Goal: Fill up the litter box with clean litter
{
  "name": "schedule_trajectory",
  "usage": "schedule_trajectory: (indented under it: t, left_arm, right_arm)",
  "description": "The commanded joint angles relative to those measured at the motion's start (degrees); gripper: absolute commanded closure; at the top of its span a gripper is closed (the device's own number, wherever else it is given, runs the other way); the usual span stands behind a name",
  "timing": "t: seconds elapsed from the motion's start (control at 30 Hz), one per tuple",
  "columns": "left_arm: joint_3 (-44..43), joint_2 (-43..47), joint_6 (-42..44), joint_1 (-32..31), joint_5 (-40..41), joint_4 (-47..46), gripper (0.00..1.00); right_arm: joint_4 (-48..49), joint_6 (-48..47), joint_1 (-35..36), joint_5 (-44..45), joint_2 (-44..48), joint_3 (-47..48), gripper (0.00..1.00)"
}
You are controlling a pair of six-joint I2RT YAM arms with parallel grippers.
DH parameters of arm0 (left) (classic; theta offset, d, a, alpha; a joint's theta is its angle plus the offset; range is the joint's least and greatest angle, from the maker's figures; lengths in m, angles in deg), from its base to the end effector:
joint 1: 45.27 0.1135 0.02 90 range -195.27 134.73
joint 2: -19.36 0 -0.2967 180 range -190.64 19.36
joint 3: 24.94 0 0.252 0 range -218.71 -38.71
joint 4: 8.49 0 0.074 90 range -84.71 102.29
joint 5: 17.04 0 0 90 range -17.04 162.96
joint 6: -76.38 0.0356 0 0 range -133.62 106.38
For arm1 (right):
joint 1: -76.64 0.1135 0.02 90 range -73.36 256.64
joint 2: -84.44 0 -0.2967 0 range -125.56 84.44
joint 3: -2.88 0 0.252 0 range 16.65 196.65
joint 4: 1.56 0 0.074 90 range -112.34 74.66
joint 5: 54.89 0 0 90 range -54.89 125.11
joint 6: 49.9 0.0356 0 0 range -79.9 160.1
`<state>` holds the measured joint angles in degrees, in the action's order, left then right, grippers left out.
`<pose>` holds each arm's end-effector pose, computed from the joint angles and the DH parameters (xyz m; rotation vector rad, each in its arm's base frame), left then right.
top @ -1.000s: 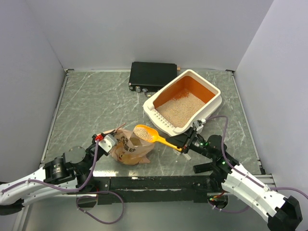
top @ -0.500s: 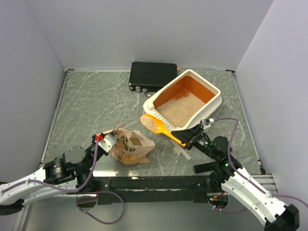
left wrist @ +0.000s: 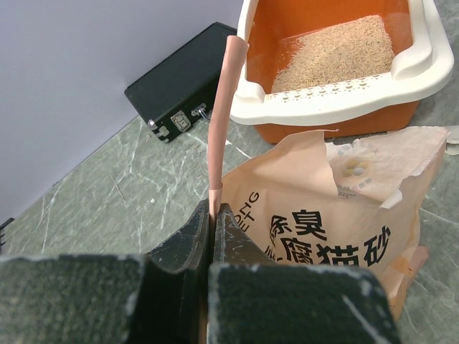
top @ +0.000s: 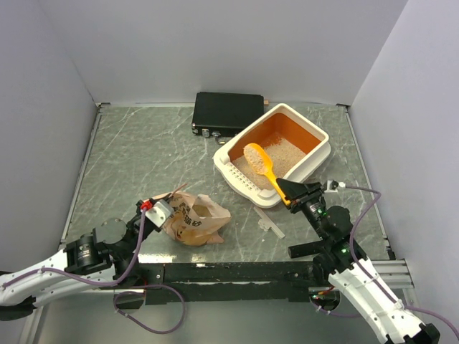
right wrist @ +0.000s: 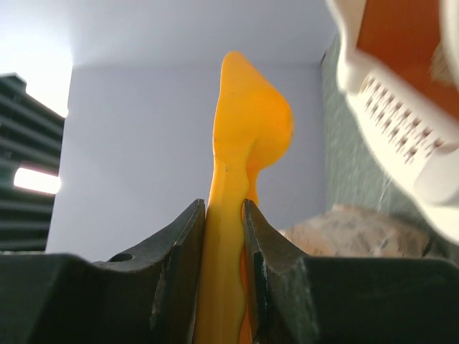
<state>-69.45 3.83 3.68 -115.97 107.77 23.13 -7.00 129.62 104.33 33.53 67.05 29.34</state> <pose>0.0383 -0.0477 0.3103 0.7409 1.4333 -0.2303 0.0837 0.0451 0.2488 0.8791 1.5182 1.6080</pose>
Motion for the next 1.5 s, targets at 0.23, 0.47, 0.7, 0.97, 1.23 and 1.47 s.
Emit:
schedule_trajectory:
  t: [0.23, 0.47, 0.7, 0.97, 1.23, 1.47]
  left_arm:
    - [-0.1, 2.0, -0.4, 0.2, 1.2, -5.4, 0.99]
    - [-0.5, 0.6, -0.8, 0.3, 2.5, -5.3, 0.99]
    - [-0.5, -0.2, -0.5, 0.2, 3.8, -5.1, 0.99]
    - [-1.5, -3.8, -1.1, 0.4, 4.6, -3.9, 0.99]
    - [-2.1, -6.0, -1.7, 0.4, 5.4, -3.3, 0.99]
    - [-2.3, -4.9, -2.0, 0.4, 6.3, -3.3, 0.99]
  right_arm:
    - [-3.0, -12.7, -0.8, 15.5, -6.1, 5.2, 1.0]
    - [-7.6, -33.2, -0.6, 14.2, -19.6, 16.7, 1.0]
    - [-21.8, -48.5, -0.6, 15.6, -33.7, 31.4, 1.0]
    - [-36.9, -64.7, -0.6, 17.1, -45.5, 48.3, 1.0]
    - [-46.0, -74.9, 4.1, 26.7, -50.1, 59.2, 1.0]
    - [-51.8, -72.9, 7.6, 26.4, -52.8, 64.1, 1.0]
